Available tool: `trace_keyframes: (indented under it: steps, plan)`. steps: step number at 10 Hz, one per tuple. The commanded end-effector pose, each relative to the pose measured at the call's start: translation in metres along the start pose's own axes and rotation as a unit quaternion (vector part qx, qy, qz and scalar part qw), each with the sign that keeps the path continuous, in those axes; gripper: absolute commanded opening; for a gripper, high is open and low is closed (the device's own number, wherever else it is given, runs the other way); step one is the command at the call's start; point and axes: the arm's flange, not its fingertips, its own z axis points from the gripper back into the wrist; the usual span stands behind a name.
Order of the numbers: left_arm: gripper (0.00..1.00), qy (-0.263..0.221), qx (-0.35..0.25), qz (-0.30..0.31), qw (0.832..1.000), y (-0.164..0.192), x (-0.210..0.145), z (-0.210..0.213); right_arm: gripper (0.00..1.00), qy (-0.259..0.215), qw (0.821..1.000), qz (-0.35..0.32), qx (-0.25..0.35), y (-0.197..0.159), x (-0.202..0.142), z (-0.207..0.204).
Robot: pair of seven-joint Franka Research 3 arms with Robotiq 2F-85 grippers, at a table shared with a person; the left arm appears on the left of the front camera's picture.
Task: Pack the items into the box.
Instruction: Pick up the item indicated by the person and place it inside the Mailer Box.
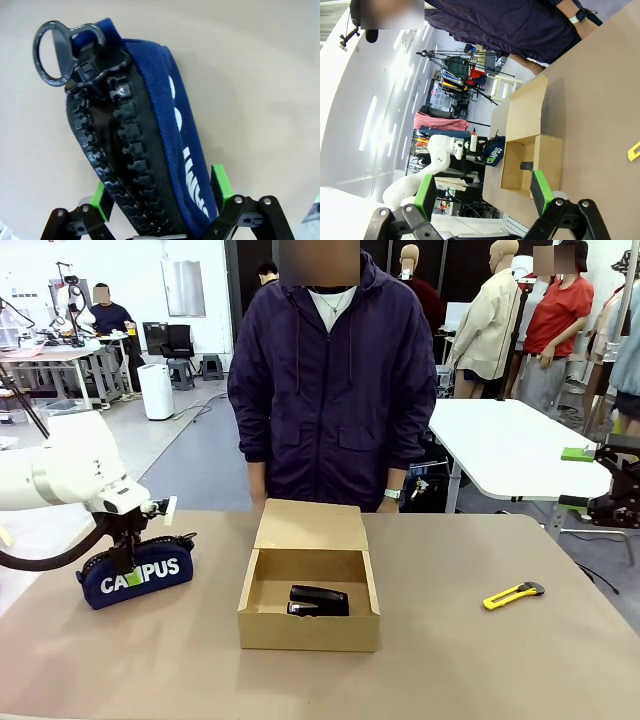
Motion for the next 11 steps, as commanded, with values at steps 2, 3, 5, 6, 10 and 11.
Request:
trace_keyframes:
  steps: [2, 3, 5, 6, 10, 11]
  plan:
    - [0.0, -0.002, -0.021, -0.008, 1.0, 0.004, -0.002, 0.004, 1.0, 0.006, 1.0, -0.001, -0.004, 0.002, 0.0, 0.002]
    - [0.0, -0.007, -0.029, -0.009, 1.0, 0.003, -0.002, 0.004, 1.0, 0.006, 1.0, -0.001, -0.004, 0.002, 0.0, 0.002]
    - [0.0, 0.0, -0.026, -0.008, 1.0, 0.003, -0.002, 0.006, 1.0, 0.006, 1.0, -0.001, -0.004, 0.002, 0.0, 0.002]
    - [0.0, 0.001, -0.025, -0.01, 1.0, 0.002, -0.003, 0.008, 1.0, 0.006, 1.0, -0.001, -0.004, 0.002, 0.0, 0.002]
    - [0.0, 0.0, -0.022, -0.008, 1.0, -0.001, -0.005, 0.02, 1.0, 0.006, 1.0, -0.001, -0.004, 0.002, 0.0, 0.002]
    - [0.0, 0.001, -0.029, 0.004, 1.0, -0.004, -0.007, 0.041, 1.0, 0.006, 1.0, -0.001, -0.004, 0.002, 0.0, 0.002]
